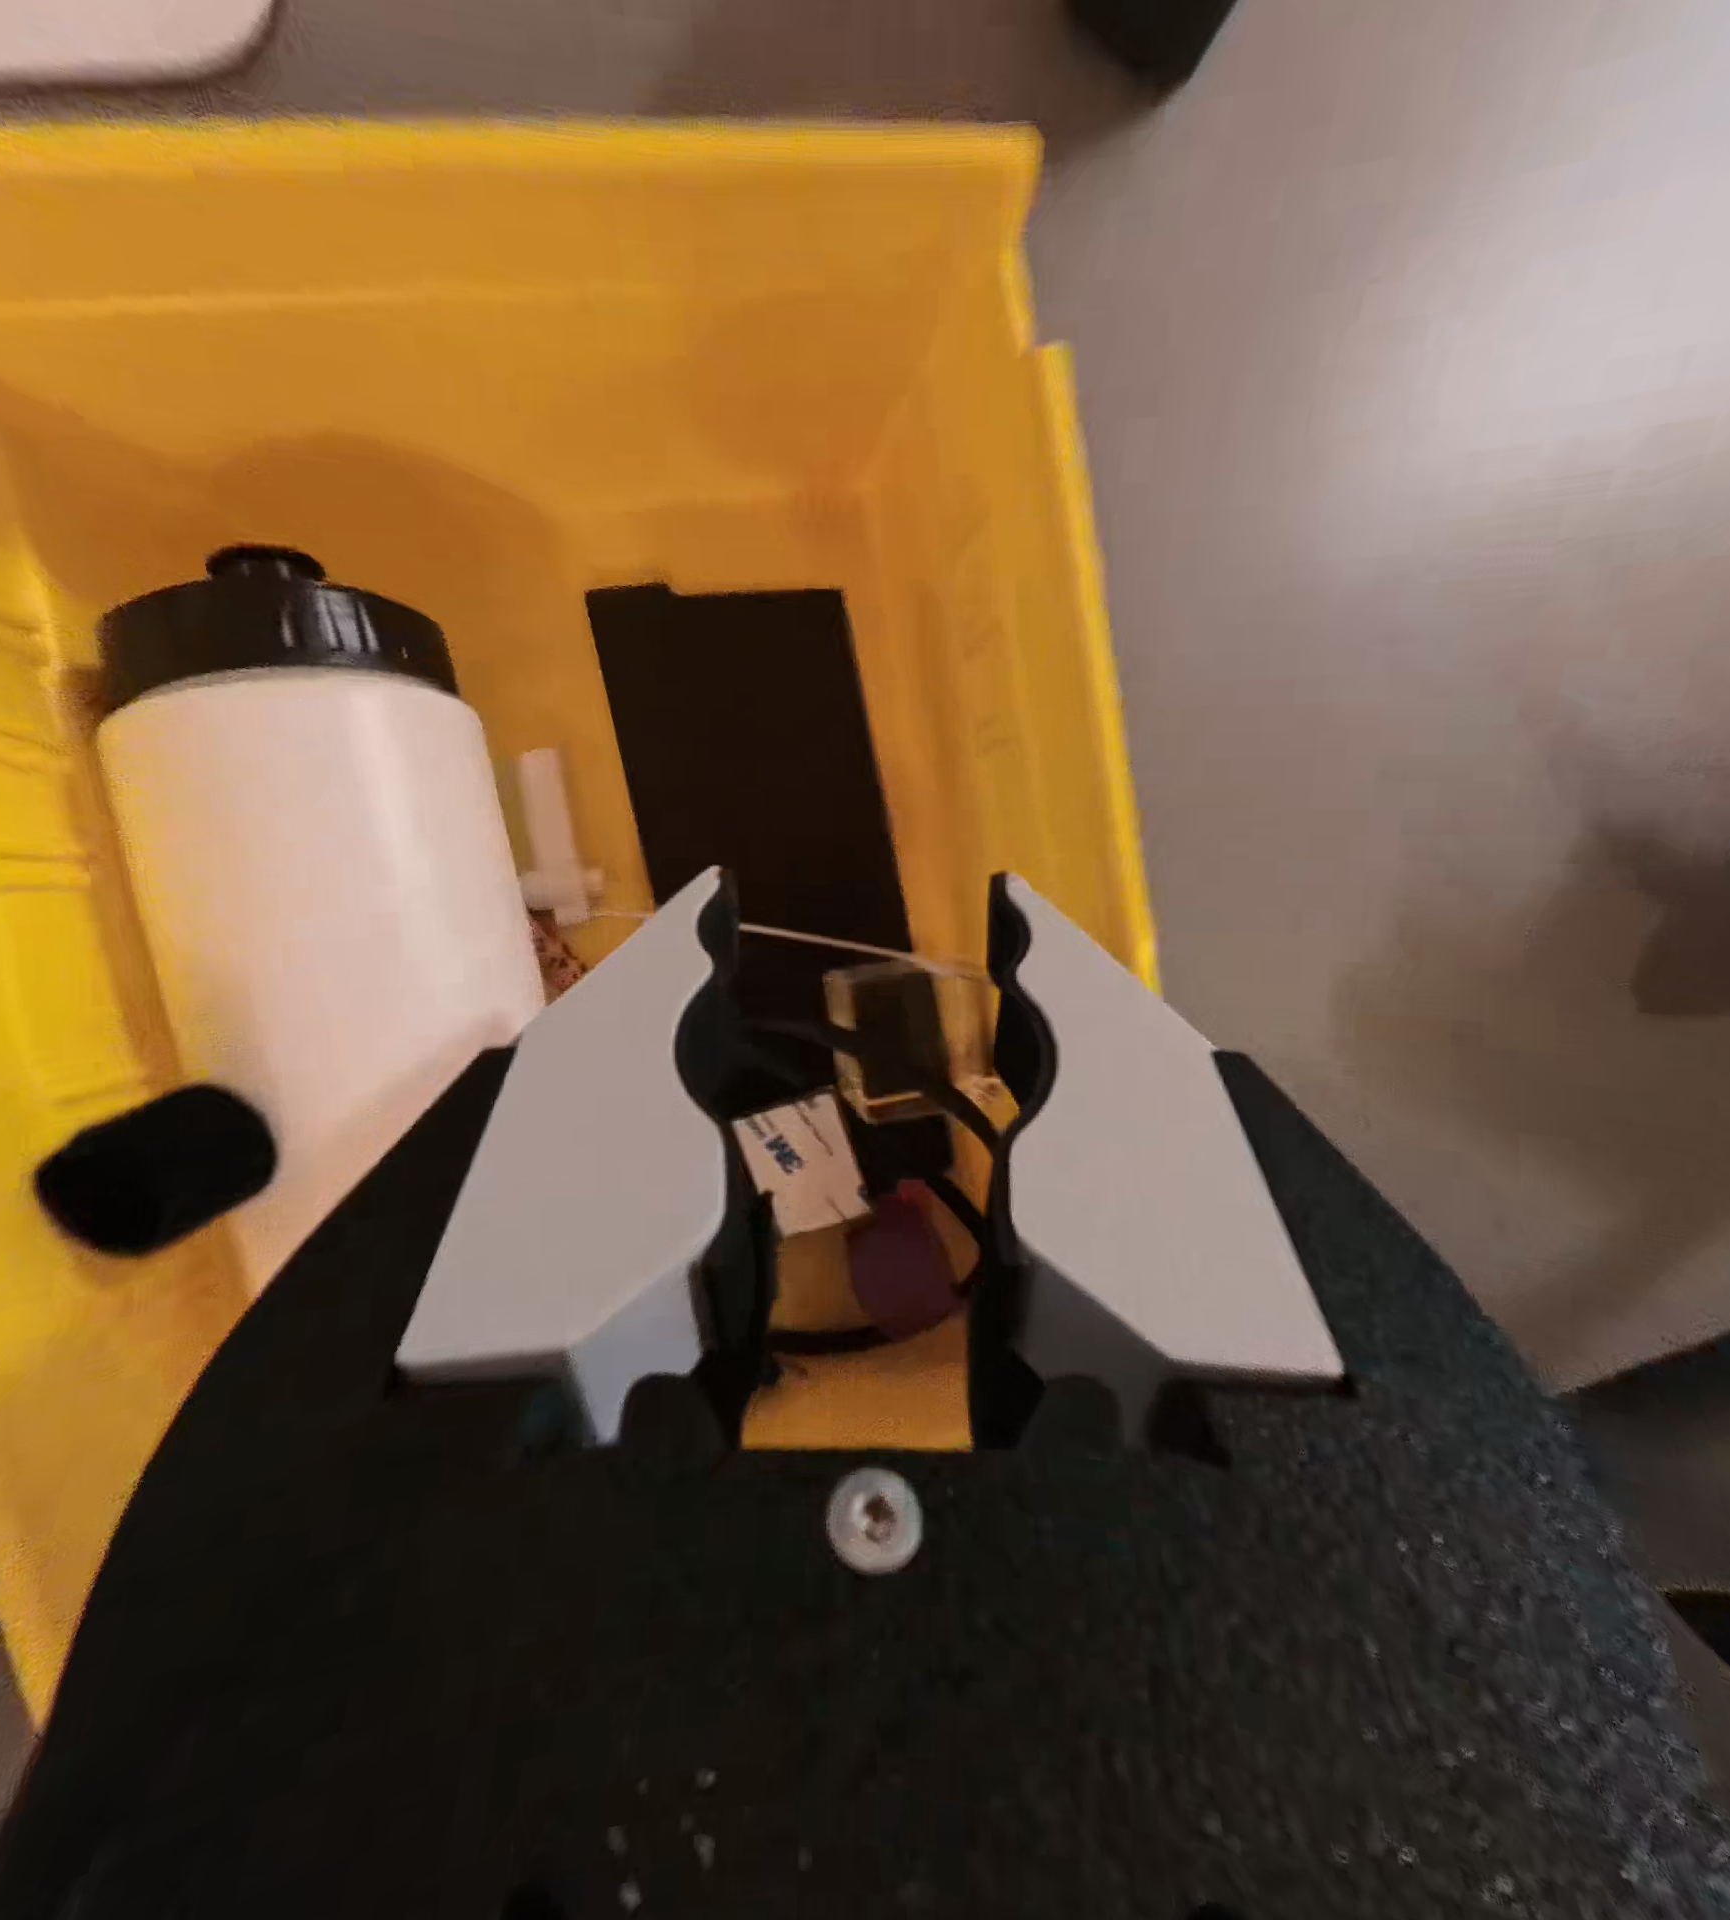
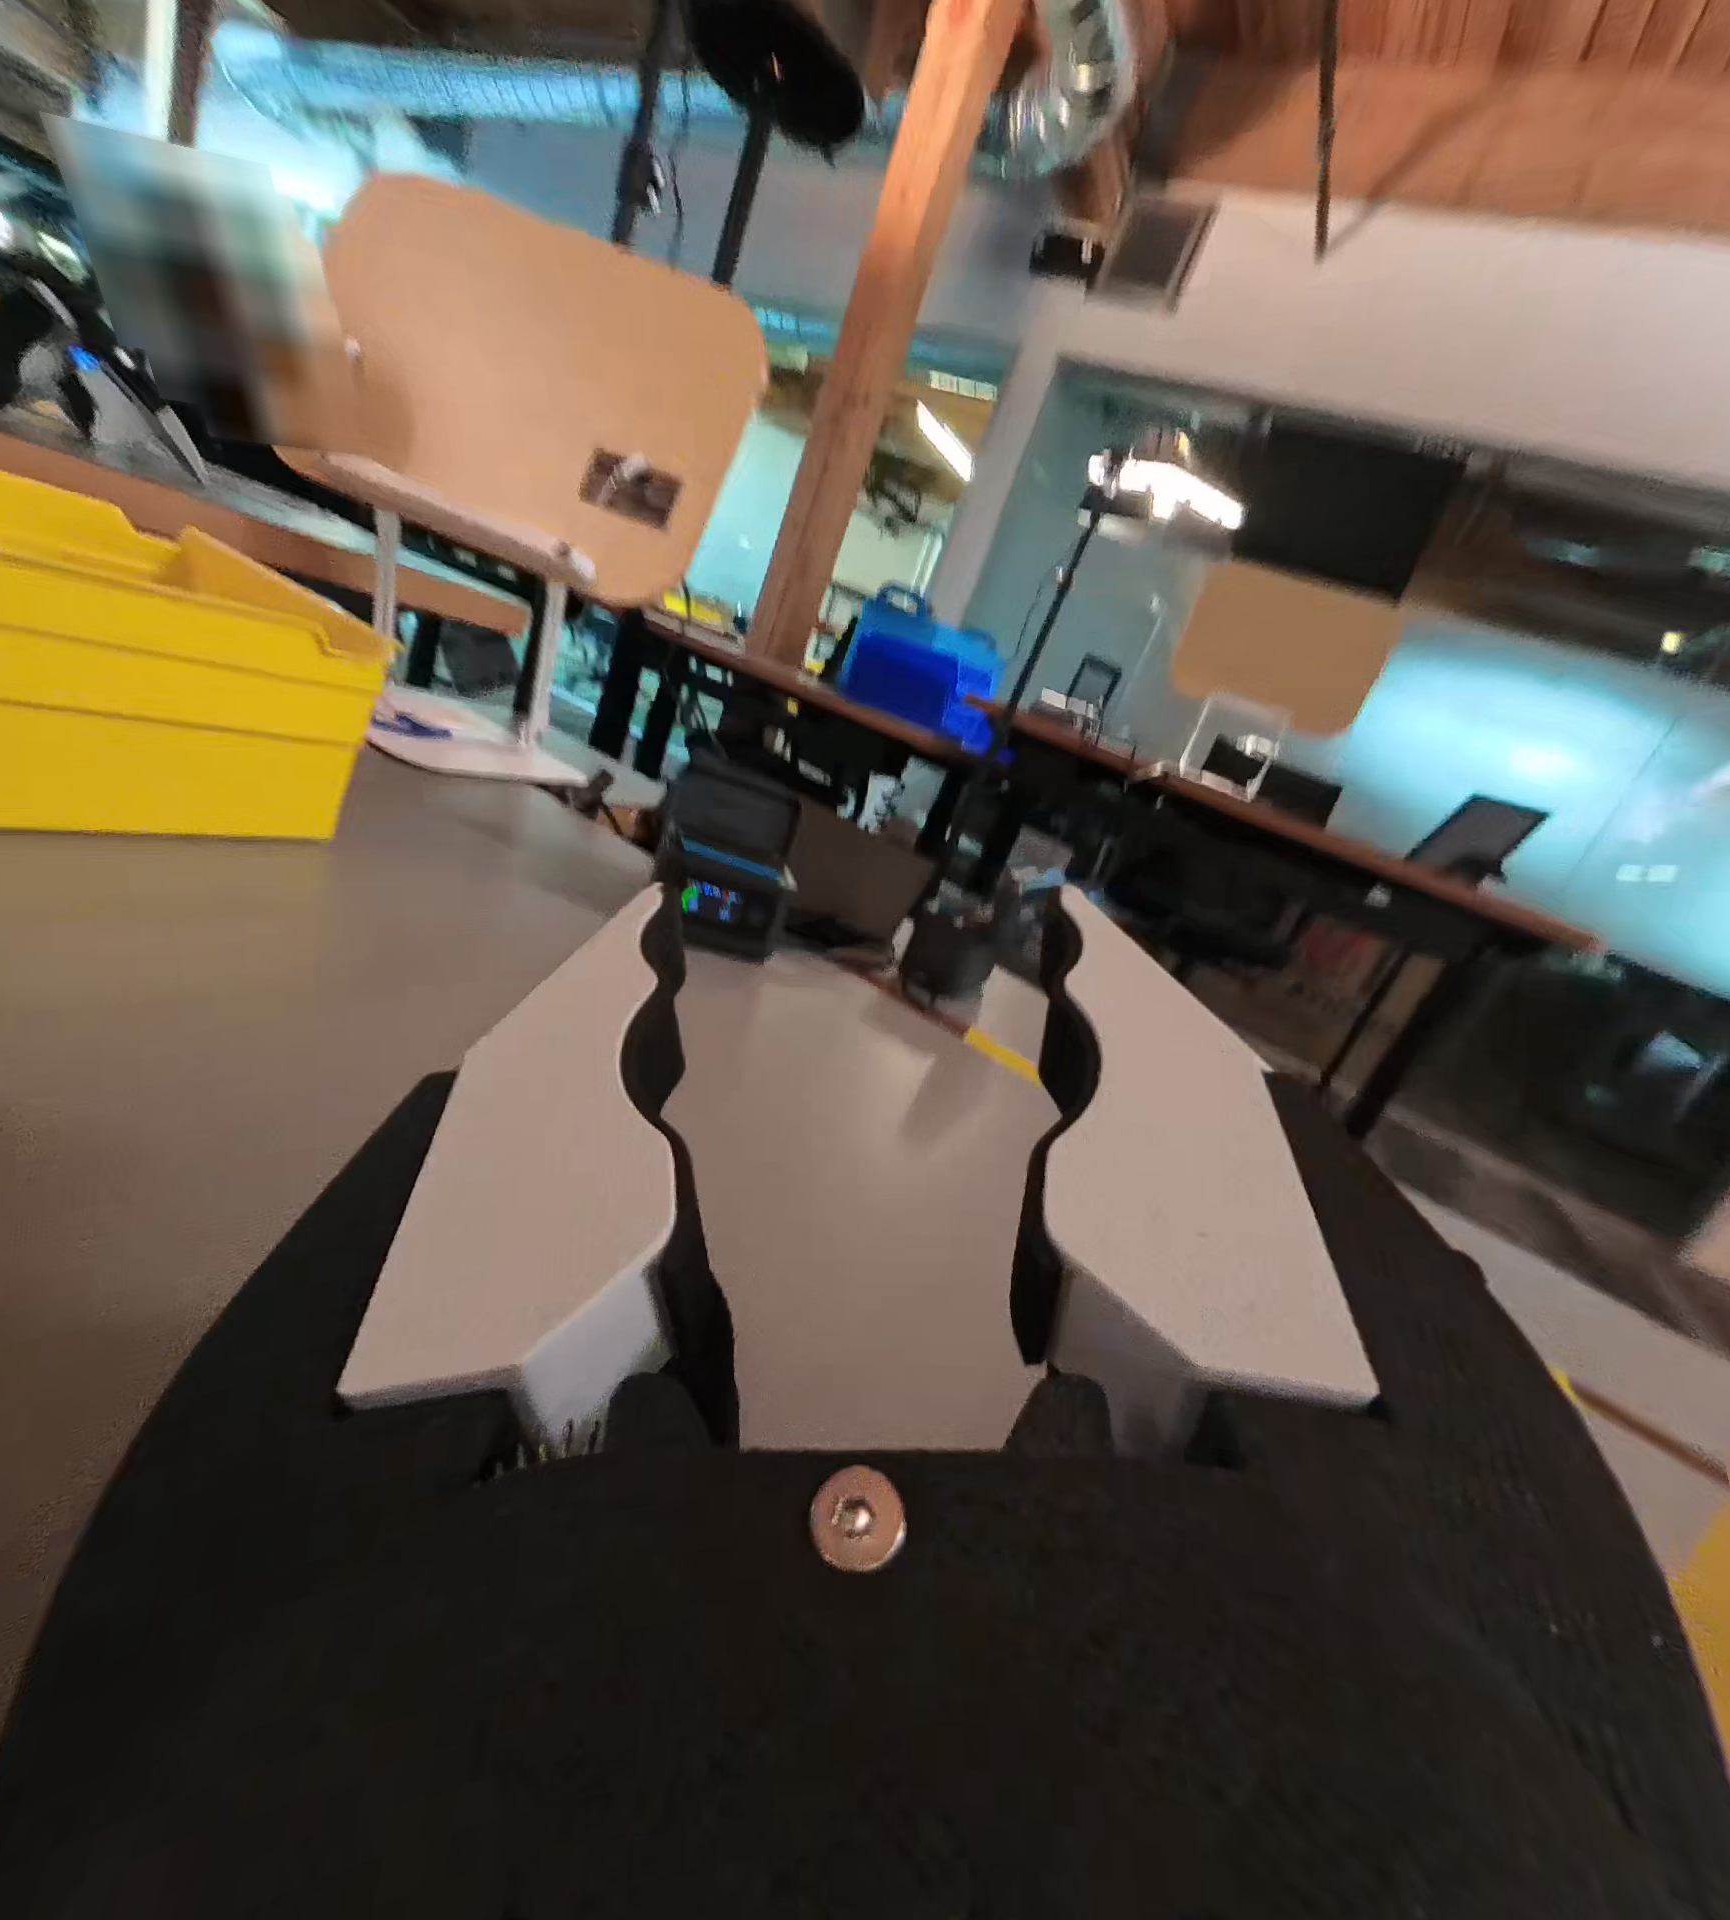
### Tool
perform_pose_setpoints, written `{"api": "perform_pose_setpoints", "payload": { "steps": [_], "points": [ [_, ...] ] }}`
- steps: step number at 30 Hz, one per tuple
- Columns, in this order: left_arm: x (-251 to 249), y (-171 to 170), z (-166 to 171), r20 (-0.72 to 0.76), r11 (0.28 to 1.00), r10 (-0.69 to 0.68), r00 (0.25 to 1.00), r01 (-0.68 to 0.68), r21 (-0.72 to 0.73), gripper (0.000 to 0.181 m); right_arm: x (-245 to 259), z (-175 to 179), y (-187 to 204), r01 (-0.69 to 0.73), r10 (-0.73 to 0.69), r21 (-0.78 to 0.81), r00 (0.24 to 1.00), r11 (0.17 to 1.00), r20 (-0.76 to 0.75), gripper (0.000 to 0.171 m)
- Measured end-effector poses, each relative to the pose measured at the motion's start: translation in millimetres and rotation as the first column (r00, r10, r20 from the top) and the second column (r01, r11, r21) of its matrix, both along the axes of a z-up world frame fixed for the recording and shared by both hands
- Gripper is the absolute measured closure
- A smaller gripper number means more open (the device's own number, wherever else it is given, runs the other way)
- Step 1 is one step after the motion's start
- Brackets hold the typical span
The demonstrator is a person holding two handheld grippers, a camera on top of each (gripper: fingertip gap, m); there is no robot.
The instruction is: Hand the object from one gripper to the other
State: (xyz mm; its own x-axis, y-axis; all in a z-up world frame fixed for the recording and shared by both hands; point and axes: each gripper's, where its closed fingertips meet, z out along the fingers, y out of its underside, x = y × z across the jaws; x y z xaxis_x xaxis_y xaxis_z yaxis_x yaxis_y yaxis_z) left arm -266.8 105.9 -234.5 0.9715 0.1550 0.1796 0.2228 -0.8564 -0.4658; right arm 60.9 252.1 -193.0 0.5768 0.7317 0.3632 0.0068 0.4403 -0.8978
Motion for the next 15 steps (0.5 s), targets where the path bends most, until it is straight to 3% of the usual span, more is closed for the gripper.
{"api": "perform_pose_setpoints", "payload": {
  "steps": [3, 6, 11, 15],
  "points": [
    [-5, 11, -43, 0.017, 0.981, 0.016, 1.000, -0.013, -0.195, 0.134, -7, -5, -20, -0.066, 0.065, 0.070, 0.998, 0.995, 0.024, 0.103],
    [-13, 27, -64, 0.075, 0.969, 0.047, 0.996, -0.028, -0.245, 0.137, -10, -8, -31, -0.121, 0.117, 0.098, 0.992, 0.988, 0.051, 0.105],
    [-41, 45, -62, 0.106, 0.971, 0.091, 0.990, -0.065, -0.230, 0.142, -18, -16, -27, -0.151, 0.145, 0.066, 0.986, 0.986, 0.077, 0.105],
    [-58, 37, -60, 0.031, 0.940, 0.066, 0.997, -0.052, -0.338, 0.159, -25, -20, -28, -0.168, 0.161, 0.072, 0.983, 0.983, 0.090, 0.107]
  ]
}}
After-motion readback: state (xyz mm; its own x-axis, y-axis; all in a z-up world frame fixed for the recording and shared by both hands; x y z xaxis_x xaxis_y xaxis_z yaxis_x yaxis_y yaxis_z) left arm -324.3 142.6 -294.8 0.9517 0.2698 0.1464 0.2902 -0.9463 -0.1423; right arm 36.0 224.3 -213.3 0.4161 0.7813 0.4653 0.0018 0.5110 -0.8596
